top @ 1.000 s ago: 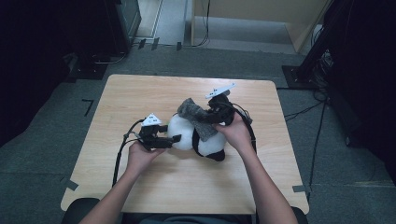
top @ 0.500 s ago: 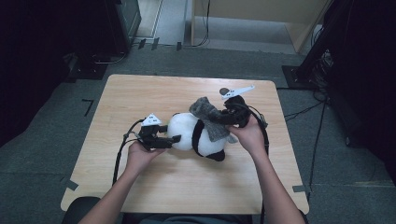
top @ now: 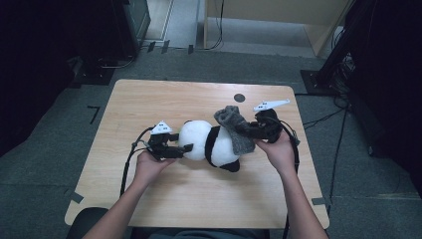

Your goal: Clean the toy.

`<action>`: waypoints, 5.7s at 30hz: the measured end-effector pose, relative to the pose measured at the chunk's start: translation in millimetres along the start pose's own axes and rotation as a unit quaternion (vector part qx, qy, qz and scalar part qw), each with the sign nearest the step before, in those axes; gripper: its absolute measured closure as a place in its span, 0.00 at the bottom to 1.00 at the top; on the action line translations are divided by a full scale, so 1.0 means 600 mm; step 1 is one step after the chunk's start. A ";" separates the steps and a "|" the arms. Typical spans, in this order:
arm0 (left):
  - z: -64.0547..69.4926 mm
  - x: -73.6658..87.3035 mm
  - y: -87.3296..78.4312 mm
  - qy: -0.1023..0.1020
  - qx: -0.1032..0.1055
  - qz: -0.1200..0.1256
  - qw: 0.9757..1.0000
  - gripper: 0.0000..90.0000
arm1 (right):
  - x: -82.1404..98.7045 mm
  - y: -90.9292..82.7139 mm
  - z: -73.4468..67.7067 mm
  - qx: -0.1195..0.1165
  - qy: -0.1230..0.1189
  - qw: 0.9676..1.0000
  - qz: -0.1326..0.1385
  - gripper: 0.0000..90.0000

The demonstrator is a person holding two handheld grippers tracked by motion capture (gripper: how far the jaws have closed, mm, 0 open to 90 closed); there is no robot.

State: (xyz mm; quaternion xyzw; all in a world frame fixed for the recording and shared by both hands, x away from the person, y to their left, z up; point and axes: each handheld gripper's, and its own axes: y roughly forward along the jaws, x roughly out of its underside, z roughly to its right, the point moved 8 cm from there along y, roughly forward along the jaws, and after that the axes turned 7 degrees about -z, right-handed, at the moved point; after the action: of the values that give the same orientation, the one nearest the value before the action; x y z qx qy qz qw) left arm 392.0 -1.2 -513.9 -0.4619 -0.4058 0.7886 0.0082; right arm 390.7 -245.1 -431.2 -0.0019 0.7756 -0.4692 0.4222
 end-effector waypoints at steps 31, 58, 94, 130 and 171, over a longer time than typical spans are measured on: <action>0.000 -0.002 0.002 -0.005 0.001 0.007 1.000 0.30 | -0.106 0.033 -0.071 -0.025 -0.054 0.998 0.007 0.85; 0.001 -0.001 0.002 -0.003 -0.001 0.005 1.000 0.30 | -0.163 0.208 -0.130 -0.056 -0.084 0.991 -0.082 0.85; 0.002 -0.002 0.005 -0.005 0.000 0.012 1.000 0.30 | -0.082 0.091 -0.062 -0.027 -0.052 0.997 -0.054 0.85; 0.004 -0.003 0.006 -0.006 0.004 0.012 1.000 0.32 | -0.035 -0.005 -0.046 -0.018 -0.026 0.999 -0.011 0.86; 0.009 -0.005 0.007 0.010 -0.012 0.012 1.000 0.35 | -0.039 0.116 -0.134 -0.043 -0.071 0.993 -0.088 0.85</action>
State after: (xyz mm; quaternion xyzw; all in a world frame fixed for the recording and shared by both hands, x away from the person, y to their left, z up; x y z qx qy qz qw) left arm 391.1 -8.4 -513.3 -0.4751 -0.4092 0.7790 -0.0027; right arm 380.2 -138.3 -450.0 -0.1218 0.7601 -0.4694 0.4325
